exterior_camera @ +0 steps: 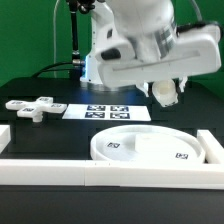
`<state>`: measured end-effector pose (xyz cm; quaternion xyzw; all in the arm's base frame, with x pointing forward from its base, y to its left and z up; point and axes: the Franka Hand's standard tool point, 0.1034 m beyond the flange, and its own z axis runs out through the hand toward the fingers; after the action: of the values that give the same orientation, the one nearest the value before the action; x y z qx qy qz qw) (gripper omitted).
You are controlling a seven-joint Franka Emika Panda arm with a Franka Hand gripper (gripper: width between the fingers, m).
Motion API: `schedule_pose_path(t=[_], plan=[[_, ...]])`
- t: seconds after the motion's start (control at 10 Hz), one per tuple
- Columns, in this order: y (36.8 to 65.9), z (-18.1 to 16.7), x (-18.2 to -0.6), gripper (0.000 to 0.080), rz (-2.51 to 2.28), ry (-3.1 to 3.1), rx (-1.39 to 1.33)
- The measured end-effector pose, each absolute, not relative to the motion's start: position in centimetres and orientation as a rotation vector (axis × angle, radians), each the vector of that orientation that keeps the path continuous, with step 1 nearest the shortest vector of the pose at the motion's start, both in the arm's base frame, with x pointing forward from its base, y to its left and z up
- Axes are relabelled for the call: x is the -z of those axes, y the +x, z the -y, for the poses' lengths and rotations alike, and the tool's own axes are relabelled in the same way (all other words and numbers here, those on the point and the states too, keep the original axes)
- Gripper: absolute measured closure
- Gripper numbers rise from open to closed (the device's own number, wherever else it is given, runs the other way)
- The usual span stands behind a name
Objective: Assemble round table
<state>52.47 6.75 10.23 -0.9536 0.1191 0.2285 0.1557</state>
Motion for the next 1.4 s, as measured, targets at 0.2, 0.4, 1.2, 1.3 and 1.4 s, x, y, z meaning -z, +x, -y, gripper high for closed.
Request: schedule_pose_path(t=[0.2, 0.4, 1.2, 1.3, 1.4], plan=[[53.0, -6.7, -9.7, 0.039, -0.367, -2.802, -0.445], [53.5, -6.4, -9.5, 0.039, -0.352, -2.863, -0.254], [57.1, -3.9, -11.1, 0.039, -0.075, -2.995, 0.608], [57.2, -3.9, -11.2, 0.039, -0.048, -2.999, 0.604], [57.4, -3.9, -11.3, 0.039, 0.064, -3.015, 0.621]])
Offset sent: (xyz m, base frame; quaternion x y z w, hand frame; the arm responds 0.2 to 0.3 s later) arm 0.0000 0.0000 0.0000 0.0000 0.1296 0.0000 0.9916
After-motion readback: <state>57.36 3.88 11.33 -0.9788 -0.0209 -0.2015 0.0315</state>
